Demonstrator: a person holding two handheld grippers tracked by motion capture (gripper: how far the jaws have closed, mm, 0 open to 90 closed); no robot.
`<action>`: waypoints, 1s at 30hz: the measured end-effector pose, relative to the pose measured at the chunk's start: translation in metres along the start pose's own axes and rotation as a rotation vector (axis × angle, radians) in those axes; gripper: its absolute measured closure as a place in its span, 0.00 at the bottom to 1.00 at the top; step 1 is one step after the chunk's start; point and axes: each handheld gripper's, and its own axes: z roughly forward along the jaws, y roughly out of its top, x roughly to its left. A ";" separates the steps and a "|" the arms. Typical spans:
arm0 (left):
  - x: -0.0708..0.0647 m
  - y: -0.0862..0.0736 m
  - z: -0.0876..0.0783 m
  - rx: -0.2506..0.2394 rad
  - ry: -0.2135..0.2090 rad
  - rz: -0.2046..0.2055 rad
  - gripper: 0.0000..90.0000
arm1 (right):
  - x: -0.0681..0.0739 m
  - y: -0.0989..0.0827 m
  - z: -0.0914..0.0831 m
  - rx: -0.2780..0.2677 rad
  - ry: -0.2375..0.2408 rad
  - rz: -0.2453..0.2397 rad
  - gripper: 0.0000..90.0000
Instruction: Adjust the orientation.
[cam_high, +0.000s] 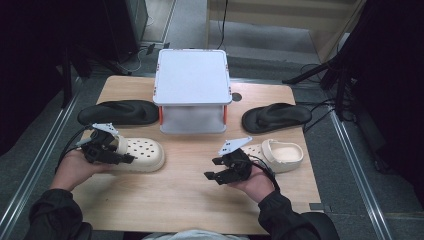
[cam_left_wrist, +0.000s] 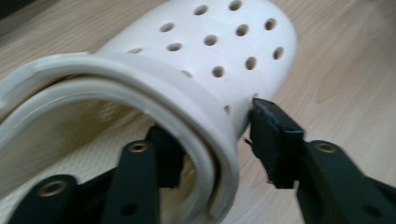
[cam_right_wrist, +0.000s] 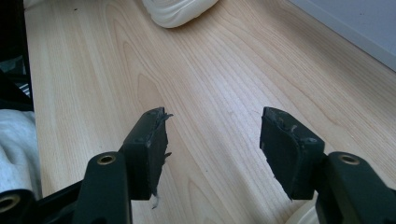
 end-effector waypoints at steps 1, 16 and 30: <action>0.000 0.001 0.000 0.012 -0.002 -0.005 0.66 | 0.000 0.000 0.000 -0.001 0.000 0.002 0.47; -0.012 0.011 -0.015 -0.029 -0.045 -0.008 0.85 | 0.000 0.000 -0.002 -0.008 -0.002 0.000 0.47; -0.049 0.039 -0.007 -0.065 -0.105 0.043 0.85 | 0.001 -0.003 -0.008 -0.036 -0.009 0.011 0.47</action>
